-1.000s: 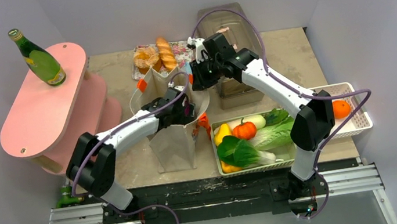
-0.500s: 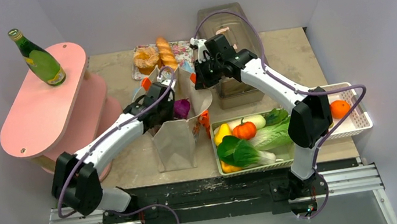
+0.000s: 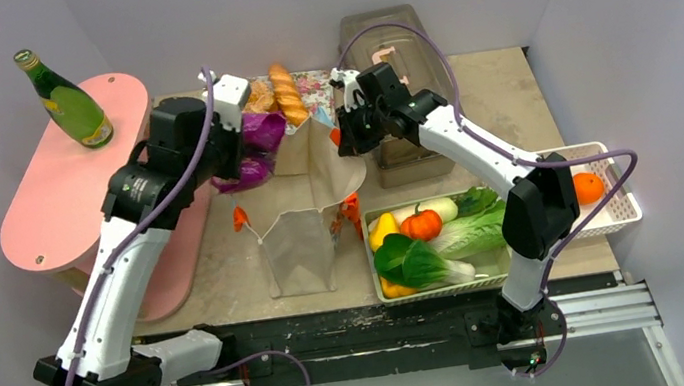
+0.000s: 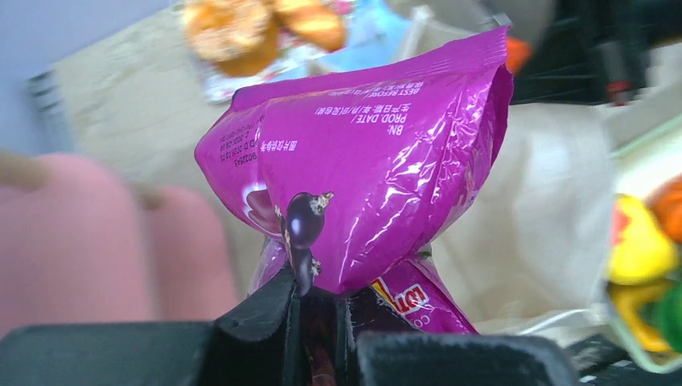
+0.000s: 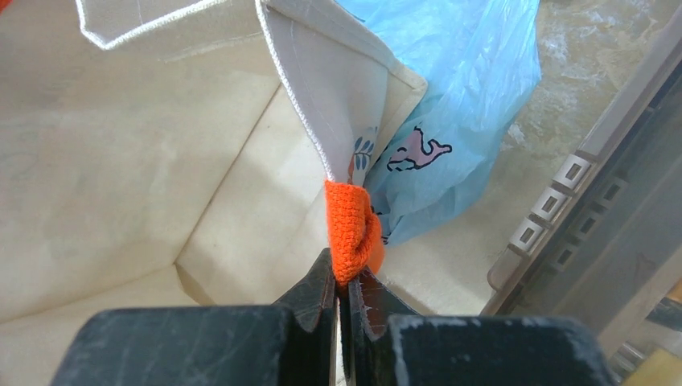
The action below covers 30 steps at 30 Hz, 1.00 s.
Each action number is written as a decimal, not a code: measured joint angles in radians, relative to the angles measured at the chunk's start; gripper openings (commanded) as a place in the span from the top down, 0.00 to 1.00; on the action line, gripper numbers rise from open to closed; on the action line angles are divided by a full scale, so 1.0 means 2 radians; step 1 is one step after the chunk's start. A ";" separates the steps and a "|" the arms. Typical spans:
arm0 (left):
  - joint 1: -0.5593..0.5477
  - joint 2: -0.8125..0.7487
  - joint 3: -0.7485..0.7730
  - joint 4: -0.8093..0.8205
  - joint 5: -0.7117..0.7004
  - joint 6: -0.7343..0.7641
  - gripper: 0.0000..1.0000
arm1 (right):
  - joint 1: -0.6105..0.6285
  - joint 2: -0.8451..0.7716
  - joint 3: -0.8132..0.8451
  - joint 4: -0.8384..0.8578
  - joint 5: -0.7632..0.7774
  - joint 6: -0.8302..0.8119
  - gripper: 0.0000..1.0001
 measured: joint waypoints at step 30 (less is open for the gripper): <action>0.142 0.014 -0.193 0.153 -0.357 0.392 0.54 | 0.001 0.000 0.009 -0.008 0.002 -0.005 1.00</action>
